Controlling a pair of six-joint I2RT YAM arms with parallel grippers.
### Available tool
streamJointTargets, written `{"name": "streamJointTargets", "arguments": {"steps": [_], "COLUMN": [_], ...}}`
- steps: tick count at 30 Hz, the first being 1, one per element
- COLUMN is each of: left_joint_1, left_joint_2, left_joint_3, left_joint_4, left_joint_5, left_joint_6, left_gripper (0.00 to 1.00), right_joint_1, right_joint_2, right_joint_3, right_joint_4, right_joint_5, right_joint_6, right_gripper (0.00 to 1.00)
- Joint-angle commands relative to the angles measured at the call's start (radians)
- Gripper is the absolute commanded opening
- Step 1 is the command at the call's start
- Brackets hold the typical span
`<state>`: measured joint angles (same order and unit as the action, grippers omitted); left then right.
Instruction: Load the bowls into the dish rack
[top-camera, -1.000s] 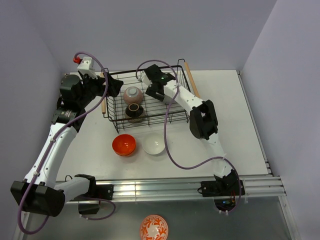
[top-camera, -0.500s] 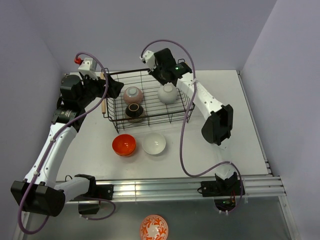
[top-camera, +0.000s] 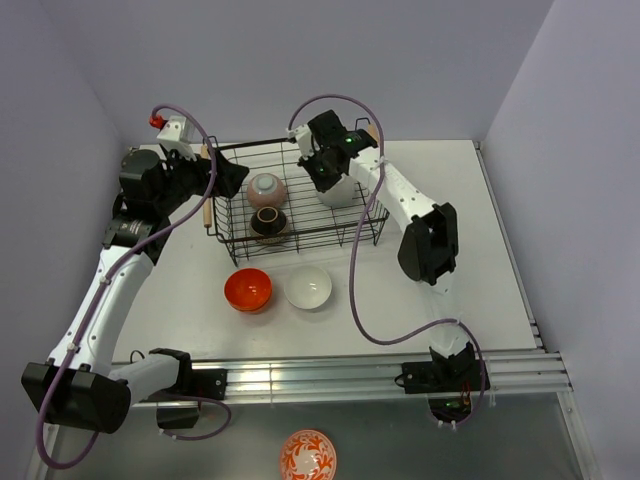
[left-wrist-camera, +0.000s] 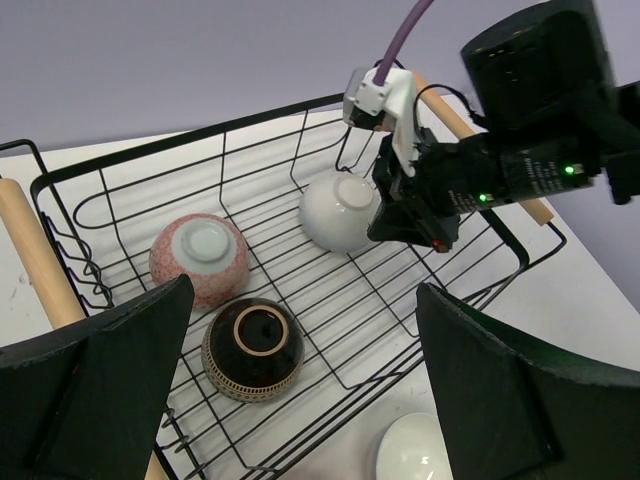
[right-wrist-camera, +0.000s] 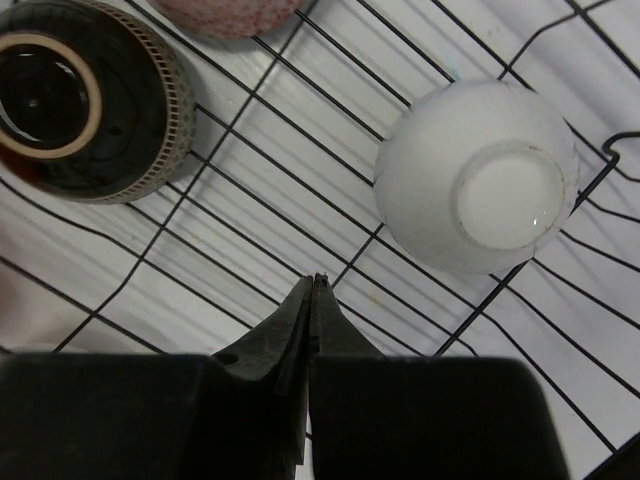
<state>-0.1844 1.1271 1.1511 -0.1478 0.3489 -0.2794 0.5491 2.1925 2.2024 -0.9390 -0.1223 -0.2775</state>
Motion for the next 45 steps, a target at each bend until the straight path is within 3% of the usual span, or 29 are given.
{"name": "streamJointTargets", "arguments": {"steps": [1, 14, 24, 36, 45], "left_joint_1": [0.003, 0.003, 0.005, 0.005, 0.005], "left_joint_2": [-0.035, -0.030, -0.023, -0.036, -0.027], "left_joint_3": [0.027, 0.009, 0.006, -0.022, -0.018], "left_joint_4": [0.028, 0.008, -0.009, -0.004, 0.016], "left_joint_5": [0.042, 0.108, 0.110, 0.122, 0.121], "left_joint_6": [-0.009, -0.017, 0.005, -0.001, -0.012], "left_gripper": [0.99, 0.99, 0.99, 0.99, 0.99], "right_joint_1": [-0.032, -0.084, -0.101, -0.110, -0.107], "right_joint_2": [0.021, 0.108, 0.110, -0.145, 0.006], "right_joint_3": [0.019, 0.008, -0.010, -0.214, -0.029], "right_joint_4": [-0.011, 0.083, 0.135, 0.253, 0.132], "right_joint_5": [-0.016, 0.067, 0.219, -0.118, -0.152], "right_joint_6": [0.047, 0.078, 0.115, 0.106, 0.132], "right_gripper": [0.00, 0.00, 0.04, 0.00, 0.00]}}
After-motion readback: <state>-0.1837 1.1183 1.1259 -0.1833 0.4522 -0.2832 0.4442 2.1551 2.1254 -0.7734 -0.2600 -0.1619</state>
